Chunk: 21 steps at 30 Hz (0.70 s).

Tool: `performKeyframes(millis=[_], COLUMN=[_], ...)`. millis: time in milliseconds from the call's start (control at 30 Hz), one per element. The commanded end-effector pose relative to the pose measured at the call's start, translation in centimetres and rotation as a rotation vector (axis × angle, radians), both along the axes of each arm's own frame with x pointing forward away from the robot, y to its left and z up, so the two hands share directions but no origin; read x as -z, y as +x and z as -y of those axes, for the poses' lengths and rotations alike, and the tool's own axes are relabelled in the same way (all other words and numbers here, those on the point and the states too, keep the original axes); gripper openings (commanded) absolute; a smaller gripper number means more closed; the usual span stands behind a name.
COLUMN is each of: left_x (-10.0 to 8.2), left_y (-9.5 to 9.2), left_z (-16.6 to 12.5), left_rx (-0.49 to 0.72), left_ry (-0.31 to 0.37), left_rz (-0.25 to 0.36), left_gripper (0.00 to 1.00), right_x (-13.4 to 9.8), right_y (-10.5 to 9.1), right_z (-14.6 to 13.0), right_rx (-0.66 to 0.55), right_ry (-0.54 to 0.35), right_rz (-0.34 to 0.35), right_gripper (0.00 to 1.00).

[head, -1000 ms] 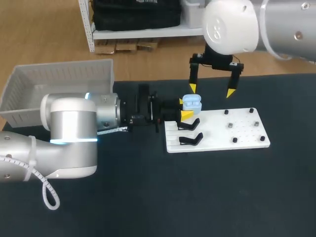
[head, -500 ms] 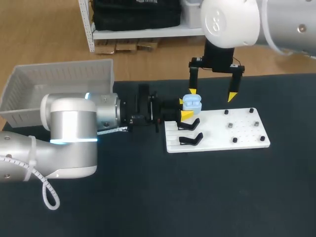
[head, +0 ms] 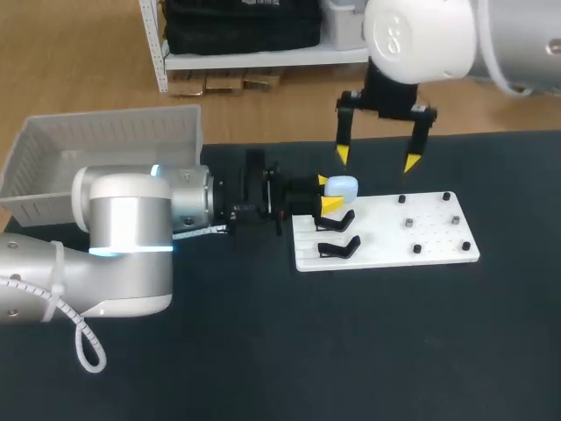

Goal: Pick up each earbud case from the left stands, insert the matching earbuds, close the lid, and place the case in the box.

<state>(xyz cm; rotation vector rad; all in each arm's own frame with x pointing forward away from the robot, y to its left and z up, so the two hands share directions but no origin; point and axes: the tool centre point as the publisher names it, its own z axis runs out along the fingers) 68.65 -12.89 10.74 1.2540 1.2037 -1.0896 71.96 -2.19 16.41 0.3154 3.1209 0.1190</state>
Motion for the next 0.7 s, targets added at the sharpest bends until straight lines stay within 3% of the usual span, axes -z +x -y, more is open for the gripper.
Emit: performKeyframes(millis=[33,200,367,600,700], left_x=[-0.2,-2.2,-4.1,-4.0,-3.8], left_y=[-0.1,0.2,1.5,3.5,4.6], left_z=[-0.3,-3.6,-9.0,-17.2,-20.2], left_rx=[-0.022,-0.112,-0.282,-0.53,-0.601], left_ry=[0.013,0.063,0.138,0.159,0.21], left_rz=[-0.003,-0.013,-0.045,-0.175,-0.194], left_gripper=[0.0,0.0,0.0,0.0,0.0], right_x=[-2.1,-2.7,-2.7,-2.7,-2.7], right_y=[-2.2,-2.3,-2.3,-2.3,-2.3], right_z=[2.9,3.7,3.7,3.7,3.7], right_rx=[0.079,0.095,0.095,0.095,0.095], right_ry=[0.081,0.103,0.103,0.103,0.103], right_rz=[0.236,0.264,0.264,0.264,0.264], right_gripper=[1.0,1.0,1.0,1.0,1.0])
